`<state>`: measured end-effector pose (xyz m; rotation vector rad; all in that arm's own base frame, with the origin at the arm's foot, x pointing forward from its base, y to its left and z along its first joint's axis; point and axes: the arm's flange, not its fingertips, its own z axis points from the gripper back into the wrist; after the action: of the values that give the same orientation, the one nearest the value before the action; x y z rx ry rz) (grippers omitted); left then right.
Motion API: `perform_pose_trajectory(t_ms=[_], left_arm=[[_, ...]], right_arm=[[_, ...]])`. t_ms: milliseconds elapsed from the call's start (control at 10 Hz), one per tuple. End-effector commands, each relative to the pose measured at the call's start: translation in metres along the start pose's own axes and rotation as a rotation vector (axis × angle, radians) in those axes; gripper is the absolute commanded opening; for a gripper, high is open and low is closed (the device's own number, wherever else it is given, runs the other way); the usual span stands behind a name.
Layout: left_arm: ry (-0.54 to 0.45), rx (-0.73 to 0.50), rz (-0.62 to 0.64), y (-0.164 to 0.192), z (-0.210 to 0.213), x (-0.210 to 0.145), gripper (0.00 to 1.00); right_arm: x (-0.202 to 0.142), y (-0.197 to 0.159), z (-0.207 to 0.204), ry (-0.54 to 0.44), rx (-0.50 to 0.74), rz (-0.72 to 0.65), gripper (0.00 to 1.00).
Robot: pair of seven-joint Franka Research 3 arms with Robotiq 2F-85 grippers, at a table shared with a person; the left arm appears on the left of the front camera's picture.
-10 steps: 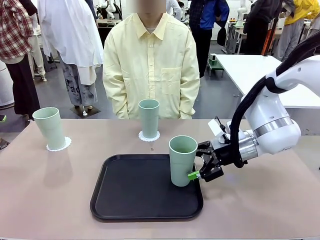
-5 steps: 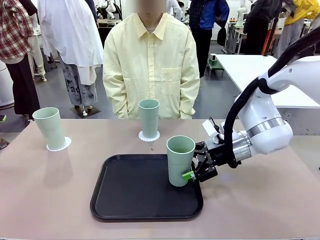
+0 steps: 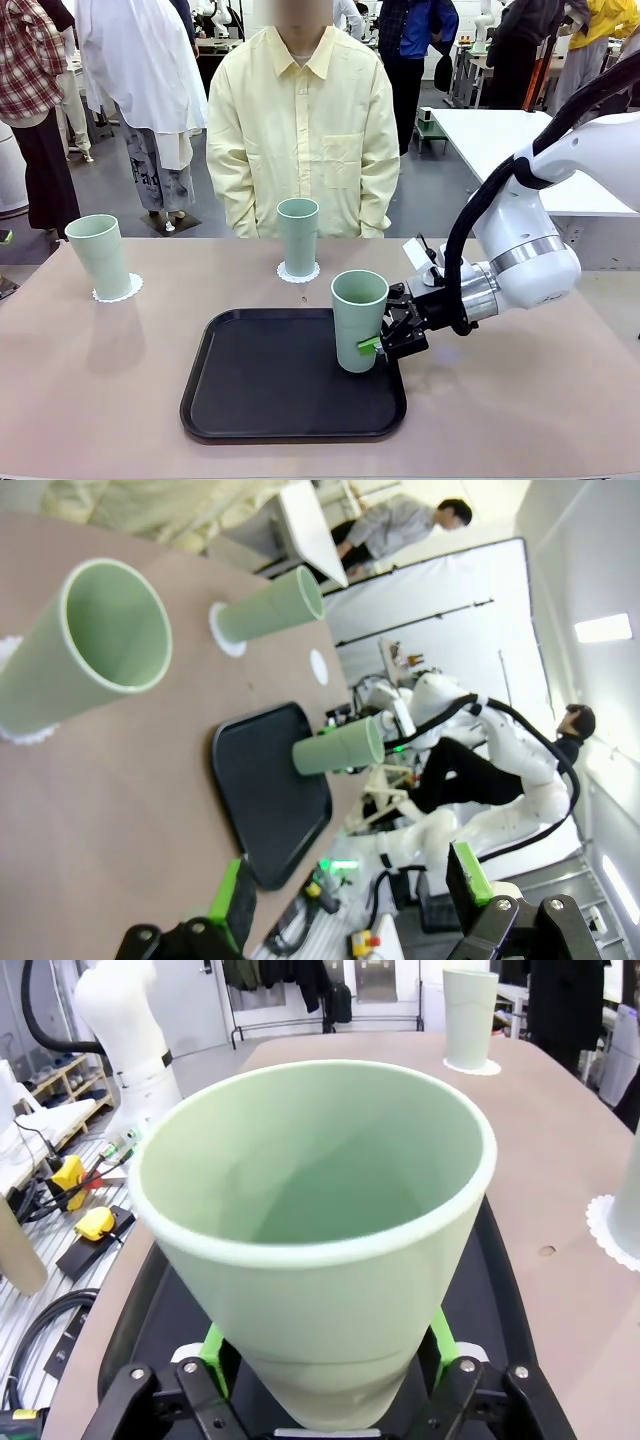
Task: Place coasters on the table and set cups on them.
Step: Take one Reusable plastic cup from the Flat Tray and place it on a coaster set by the human.
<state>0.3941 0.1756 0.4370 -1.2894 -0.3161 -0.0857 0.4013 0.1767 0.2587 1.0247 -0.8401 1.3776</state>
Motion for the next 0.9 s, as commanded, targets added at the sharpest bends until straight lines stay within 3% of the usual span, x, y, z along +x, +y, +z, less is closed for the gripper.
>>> perform_pose_trajectory(t_ms=[0,100,200,400,800], left_arm=[[-0.005,0.000,0.004,-0.002,0.001,-0.001,1.00],[-0.005,0.000,0.004,-0.002,0.001,-0.001,1.00],[-0.005,0.000,0.004,-0.002,0.001,-0.001,1.00],[-0.005,0.000,0.004,-0.002,0.001,-0.001,1.00],[-0.005,0.000,0.004,-0.002,0.001,-0.001,1.00]], right_arm=[[-0.002,-0.004,-0.004,-0.032,-0.013,-0.009,0.00],[-0.003,-0.005,-0.004,-0.032,-0.010,-0.010,0.35],[-0.003,-0.004,-0.003,-0.031,-0.008,-0.013,0.00],[0.009,0.002,0.006,-0.054,-0.020,-0.018,0.00],[0.111,0.023,0.039,0.002,-0.009,-0.037,0.00]])
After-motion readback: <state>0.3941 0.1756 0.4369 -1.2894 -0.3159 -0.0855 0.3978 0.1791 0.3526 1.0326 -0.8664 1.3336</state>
